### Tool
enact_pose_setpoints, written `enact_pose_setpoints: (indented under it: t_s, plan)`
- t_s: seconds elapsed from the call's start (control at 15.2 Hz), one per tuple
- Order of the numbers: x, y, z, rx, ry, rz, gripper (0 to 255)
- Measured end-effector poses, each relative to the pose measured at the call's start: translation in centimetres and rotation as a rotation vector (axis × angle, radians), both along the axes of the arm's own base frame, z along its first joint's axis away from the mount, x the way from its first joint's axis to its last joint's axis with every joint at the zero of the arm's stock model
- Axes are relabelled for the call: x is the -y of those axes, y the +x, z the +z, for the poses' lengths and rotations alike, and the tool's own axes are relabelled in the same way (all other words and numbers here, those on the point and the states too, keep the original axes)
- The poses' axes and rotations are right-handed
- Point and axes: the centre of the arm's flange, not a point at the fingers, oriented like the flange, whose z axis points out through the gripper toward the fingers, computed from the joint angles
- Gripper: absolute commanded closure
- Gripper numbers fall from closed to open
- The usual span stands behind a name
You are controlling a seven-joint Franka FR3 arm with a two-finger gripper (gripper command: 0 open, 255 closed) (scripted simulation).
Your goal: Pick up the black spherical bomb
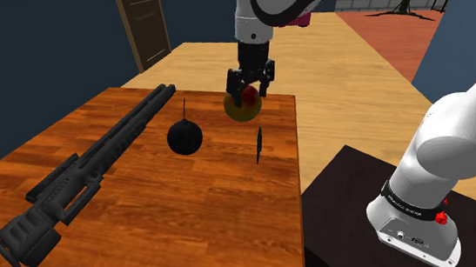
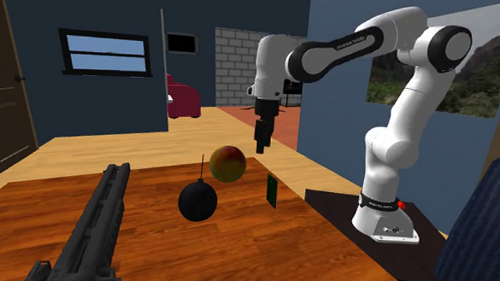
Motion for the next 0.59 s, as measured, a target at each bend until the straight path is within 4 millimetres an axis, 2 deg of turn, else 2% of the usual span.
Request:
enact_pose_setpoints:
  t_s: [0.26,0.59]
  plan:
    - [-3.8,3.2,-1.3,0.043,0.010,-0.030,0]
    - [-7.5,7.1,-2.0,0.098,0.021,-0.066,0]
